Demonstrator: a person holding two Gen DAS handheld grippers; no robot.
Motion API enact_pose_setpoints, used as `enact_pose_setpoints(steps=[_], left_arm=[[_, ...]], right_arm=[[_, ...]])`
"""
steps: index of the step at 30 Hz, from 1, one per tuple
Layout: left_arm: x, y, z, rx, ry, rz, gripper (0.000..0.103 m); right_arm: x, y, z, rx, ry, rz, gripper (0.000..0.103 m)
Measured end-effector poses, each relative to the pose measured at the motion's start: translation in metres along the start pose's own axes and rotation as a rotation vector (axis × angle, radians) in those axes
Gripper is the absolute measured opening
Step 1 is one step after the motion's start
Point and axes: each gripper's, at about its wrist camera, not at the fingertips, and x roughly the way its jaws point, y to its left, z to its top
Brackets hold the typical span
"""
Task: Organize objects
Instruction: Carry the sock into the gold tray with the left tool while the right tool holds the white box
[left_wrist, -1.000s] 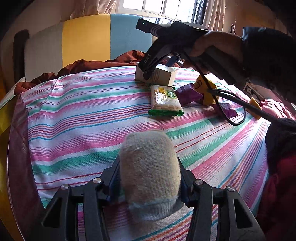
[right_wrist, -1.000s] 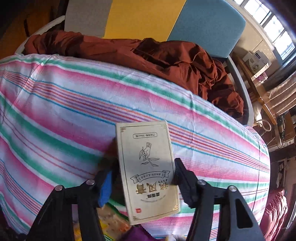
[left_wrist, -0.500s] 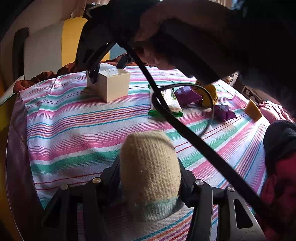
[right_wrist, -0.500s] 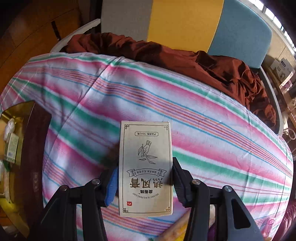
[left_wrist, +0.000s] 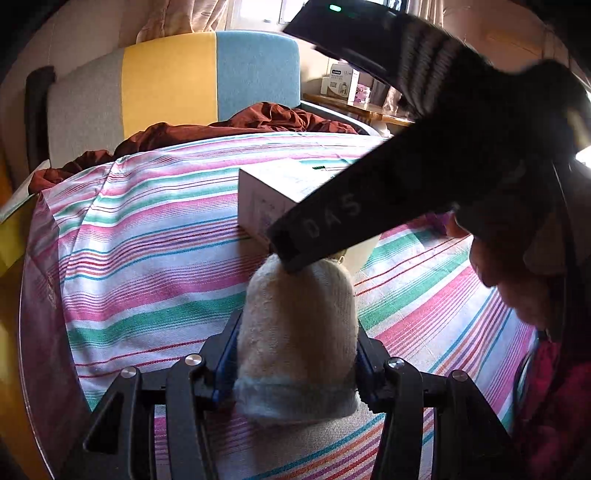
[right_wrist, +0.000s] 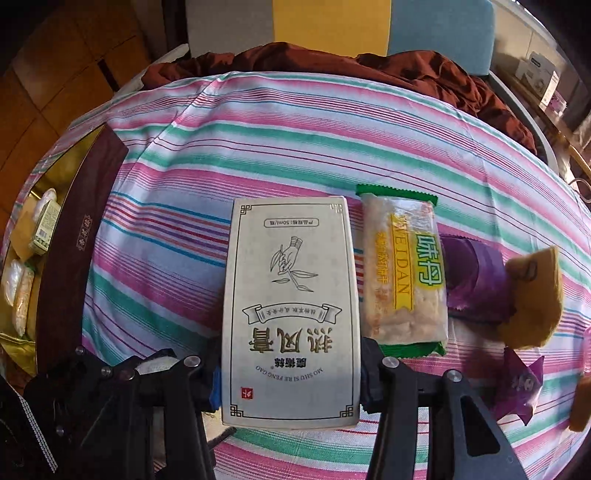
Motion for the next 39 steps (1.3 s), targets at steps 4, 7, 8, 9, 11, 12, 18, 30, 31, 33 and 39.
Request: enact_pose_setpoints(steps=[4, 7, 8, 9, 11, 12, 18, 30, 31, 33, 39], left_arm=[[0.0003, -0.0025, 0.0016, 0.015, 0.001, 0.017, 0.053], [0.0, -0.0025, 0.0013, 0.022, 0.001, 0.027, 0.053], [0.0002, -0.003, 0.0012, 0.025, 0.002, 0.03, 0.053], [0.0005, -0.003, 0.0012, 0.027, 0.002, 0.033, 0.054], [0.0006, -0.003, 0.0013, 0.028, 0.003, 0.034, 0.053], [0.0007, -0.003, 0.0014, 0.029, 0.003, 0.036, 0.053], [0.0024, -0.0027, 0.0026, 0.039, 0.005, 0.047, 0.053], [0.0006, -0.0047, 0.0013, 0.054, 0.009, 0.068, 0.051], [0.0011, -0.0041, 0.0015, 0.055, 0.009, 0.069, 0.051], [0.0019, -0.003, 0.0018, 0.058, 0.009, 0.071, 0.051], [0.0016, -0.004, 0.0011, 0.054, 0.009, 0.084, 0.051]], right_arm=[[0.0001, 0.0007, 0.0023, -0.008, -0.009, -0.019, 0.051], [0.0, -0.0005, 0.0043, -0.009, -0.012, -0.032, 0.051], [0.0002, -0.0015, 0.0049, -0.007, -0.011, -0.031, 0.051], [0.0005, -0.0042, 0.0047, -0.004, -0.009, -0.028, 0.052], [0.0005, -0.0044, 0.0051, -0.002, -0.008, -0.03, 0.052], [0.0005, -0.0042, 0.0053, -0.002, -0.008, -0.029, 0.052], [0.0038, -0.0074, 0.0053, -0.004, -0.001, -0.026, 0.052], [0.0001, -0.0043, -0.001, 0.015, 0.008, -0.022, 0.052], [-0.0001, -0.004, -0.0013, 0.016, 0.009, -0.021, 0.052], [-0.0001, -0.0036, -0.0014, 0.014, 0.009, -0.023, 0.052], [0.0002, -0.0046, -0.001, 0.019, 0.01, -0.014, 0.052]])
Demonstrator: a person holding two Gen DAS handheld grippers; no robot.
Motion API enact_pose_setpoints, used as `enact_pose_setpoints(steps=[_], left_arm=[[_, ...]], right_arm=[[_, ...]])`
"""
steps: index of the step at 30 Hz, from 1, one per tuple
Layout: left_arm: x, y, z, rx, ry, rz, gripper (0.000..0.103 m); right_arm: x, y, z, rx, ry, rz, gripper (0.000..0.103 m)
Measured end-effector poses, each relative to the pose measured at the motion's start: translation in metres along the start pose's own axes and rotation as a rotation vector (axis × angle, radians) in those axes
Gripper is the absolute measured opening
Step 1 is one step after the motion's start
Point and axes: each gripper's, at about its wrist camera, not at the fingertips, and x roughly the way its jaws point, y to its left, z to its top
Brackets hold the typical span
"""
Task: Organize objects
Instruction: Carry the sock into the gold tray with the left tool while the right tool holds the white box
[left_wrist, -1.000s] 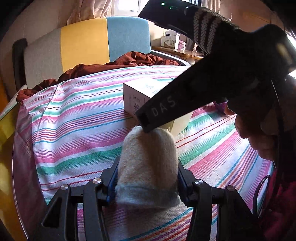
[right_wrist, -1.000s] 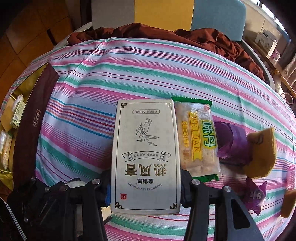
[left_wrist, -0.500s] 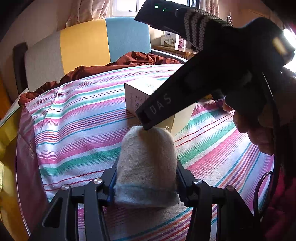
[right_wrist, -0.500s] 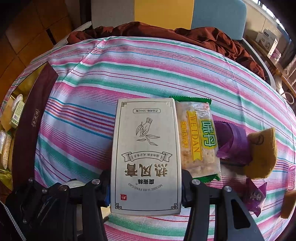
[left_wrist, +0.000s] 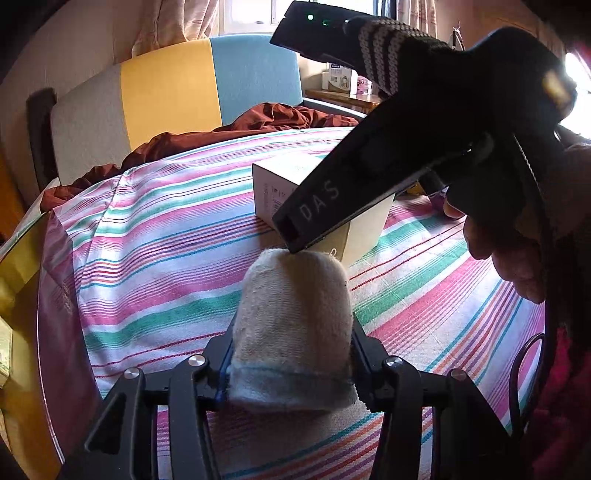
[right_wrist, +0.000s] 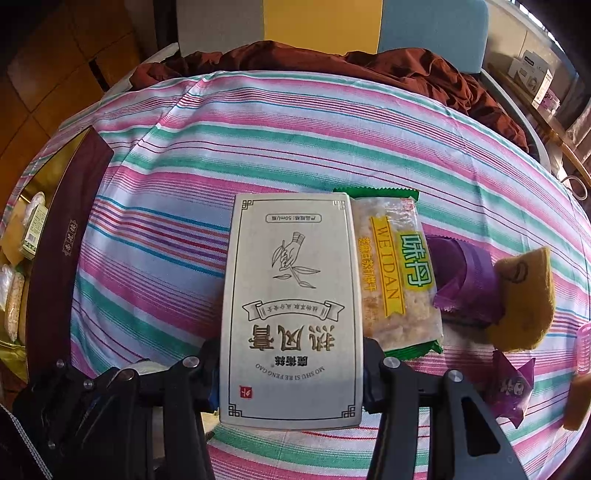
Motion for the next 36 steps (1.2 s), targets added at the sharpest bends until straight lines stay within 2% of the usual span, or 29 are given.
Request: enact_pose_setpoints(steps=[5, 10, 13, 16, 21, 26, 28, 31, 36], left_arm=[[-0.003, -0.002, -0.001, 0.003, 0.01, 0.011, 0.049], [-0.018, 0.005, 0.001, -0.064, 0.06, -0.021, 0.047], [-0.048, 0.009, 0.006, -0.055, 0.008, -0.033, 0.047], [-0.079, 0.028, 0.013, -0.091, -0.041, -0.031, 0.047], [-0.114, 0.098, 0.018, -0.242, -0.051, 0.066, 0.048], [-0.125, 0.176, -0.005, -0.415, 0.013, 0.187, 0.048], [-0.122, 0.199, -0.022, -0.453, 0.059, 0.233, 0.048], [-0.116, 0.221, -0.046, -0.514, 0.119, 0.265, 0.048], [-0.107, 0.23, -0.069, -0.542, 0.184, 0.29, 0.048]], right_arm=[[0.002, -0.002, 0.002, -0.009, -0.012, 0.014, 0.052], [0.001, -0.002, 0.0, -0.024, -0.021, 0.004, 0.052], [0.001, -0.003, -0.001, -0.027, -0.022, 0.001, 0.052], [-0.001, -0.002, -0.004, -0.029, -0.024, -0.007, 0.052], [-0.002, -0.001, -0.006, -0.03, -0.026, -0.019, 0.052], [-0.003, 0.001, -0.008, -0.035, -0.028, -0.031, 0.052], [-0.003, 0.002, -0.008, -0.042, -0.03, -0.038, 0.052], [-0.003, 0.005, -0.006, -0.041, -0.03, -0.039, 0.052], [-0.002, 0.005, -0.006, -0.039, -0.028, -0.037, 0.052]])
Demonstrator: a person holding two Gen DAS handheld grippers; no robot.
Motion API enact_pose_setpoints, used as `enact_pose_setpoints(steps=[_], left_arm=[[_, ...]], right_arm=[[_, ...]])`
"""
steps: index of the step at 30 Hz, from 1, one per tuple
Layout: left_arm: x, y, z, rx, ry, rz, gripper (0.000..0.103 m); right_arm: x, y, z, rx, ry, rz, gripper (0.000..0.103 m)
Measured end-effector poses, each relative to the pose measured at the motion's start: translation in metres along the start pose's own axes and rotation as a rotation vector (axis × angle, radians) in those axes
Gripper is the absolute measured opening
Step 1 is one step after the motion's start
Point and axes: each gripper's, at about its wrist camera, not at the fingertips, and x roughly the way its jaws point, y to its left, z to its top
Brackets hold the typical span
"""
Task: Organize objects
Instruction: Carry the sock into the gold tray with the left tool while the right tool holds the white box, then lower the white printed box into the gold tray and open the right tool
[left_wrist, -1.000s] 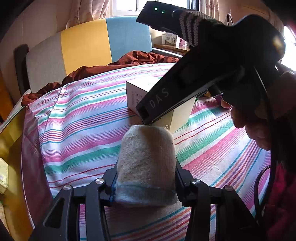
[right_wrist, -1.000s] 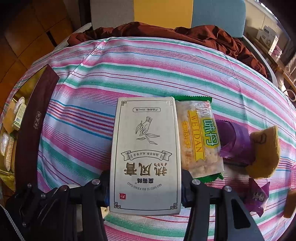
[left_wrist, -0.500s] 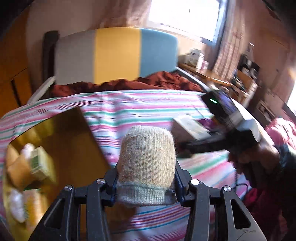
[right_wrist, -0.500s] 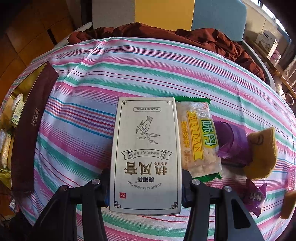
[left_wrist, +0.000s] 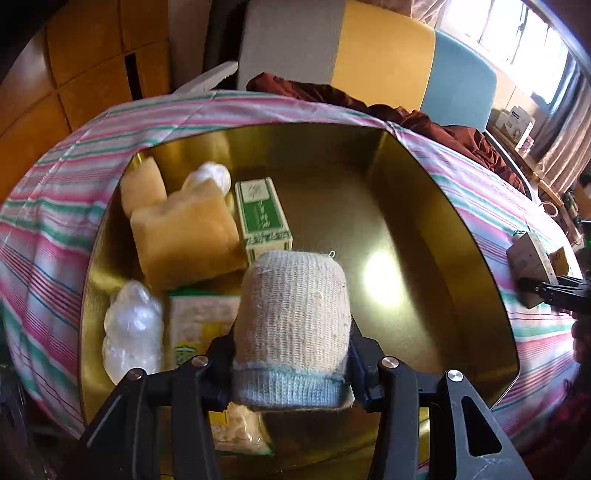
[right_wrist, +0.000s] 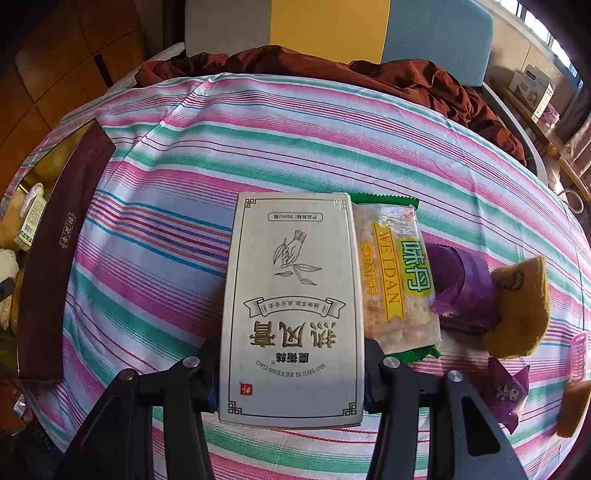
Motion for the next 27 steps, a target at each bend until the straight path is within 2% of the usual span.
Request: enact_pose_setpoints(steps=[5, 7, 9, 17, 20, 22, 27], left_arm=[[-0.003, 0.003, -0.012, 0.002, -0.003, 0.005, 0.051], [-0.009, 0.005, -0.016, 0.005, -0.018, 0.004, 0.058], [-0.017, 0.007, -0.017, 0.006, -0.038, 0.003, 0.059], [-0.05, 0.033, -0.022, -0.064, -0.127, -0.017, 0.06], [-0.058, 0.043, -0.021, -0.089, -0.157, -0.014, 0.06], [-0.062, 0.044, -0.022, -0.078, -0.178, 0.002, 0.06], [-0.065, 0.045, -0.026, -0.073, -0.2, 0.003, 0.06]], right_arm=[[0.001, -0.005, 0.001, 0.014, 0.003, 0.002, 0.054], [0.001, -0.006, 0.0, 0.021, 0.004, 0.005, 0.054], [0.001, -0.006, 0.001, 0.024, 0.003, 0.003, 0.054], [-0.018, 0.009, 0.002, 0.044, -0.057, -0.032, 0.052], [-0.039, 0.016, 0.01, 0.087, -0.105, 0.028, 0.052], [-0.053, 0.036, 0.024, 0.069, -0.141, 0.062, 0.052], [-0.077, 0.121, 0.057, -0.063, -0.184, 0.15, 0.052]])
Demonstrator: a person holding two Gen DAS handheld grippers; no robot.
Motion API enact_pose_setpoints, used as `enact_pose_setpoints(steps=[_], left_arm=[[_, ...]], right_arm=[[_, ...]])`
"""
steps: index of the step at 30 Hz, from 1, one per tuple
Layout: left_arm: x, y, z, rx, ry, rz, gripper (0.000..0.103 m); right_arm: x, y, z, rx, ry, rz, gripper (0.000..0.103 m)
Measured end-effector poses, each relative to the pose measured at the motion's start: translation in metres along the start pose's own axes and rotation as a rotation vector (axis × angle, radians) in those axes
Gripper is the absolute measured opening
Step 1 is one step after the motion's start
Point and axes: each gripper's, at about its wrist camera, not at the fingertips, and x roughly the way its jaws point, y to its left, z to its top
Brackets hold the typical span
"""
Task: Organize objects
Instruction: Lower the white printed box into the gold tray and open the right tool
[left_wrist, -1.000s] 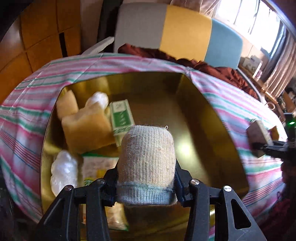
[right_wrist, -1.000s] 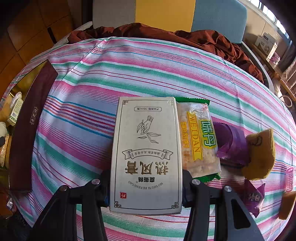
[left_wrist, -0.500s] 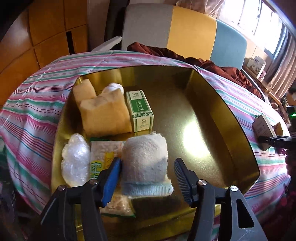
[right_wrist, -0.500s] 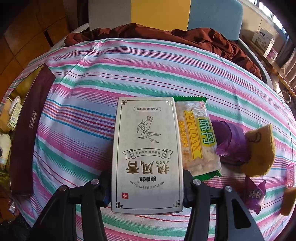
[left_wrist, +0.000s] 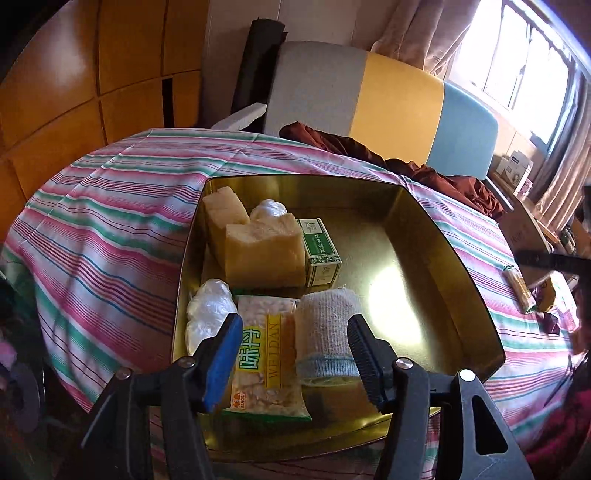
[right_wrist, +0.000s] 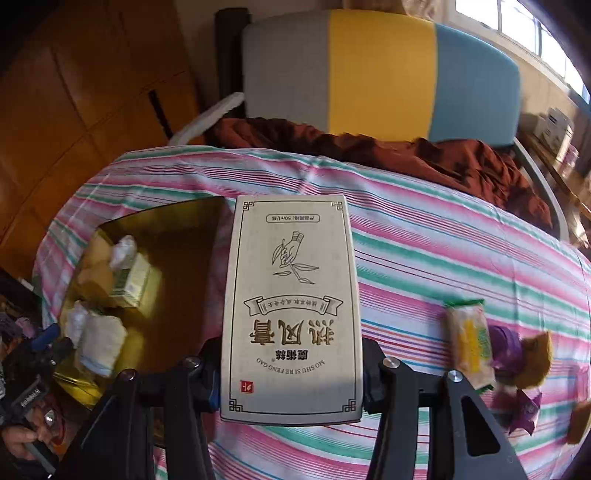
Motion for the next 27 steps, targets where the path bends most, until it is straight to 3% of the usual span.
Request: enact_pose_setpoints(steps=[7, 10, 20, 27], left_arm=[[-0.01, 0.009, -0.002, -0.014, -0.03, 0.0, 0.06], [-0.014, 0.015, -0.003, -0.022, -0.037, 0.001, 0.061], [-0.012, 0.039, -0.011, -0.079, -0.026, 0.007, 0.061], [-0.011, 0.04, -0.014, -0.081, -0.019, 0.005, 0.061]], right_arm=[[0.052, 0.093, 0.026, -0.085, 0.094, 0.085, 0.052], [0.084, 0.114, 0.029, -0.092, 0.146, 0.058, 0.052], [0.138, 0.138, 0.04, -0.064, 0.214, -0.01, 0.052], [0.152, 0.144, 0.044, -0.013, 0.233, 0.045, 0.052]])
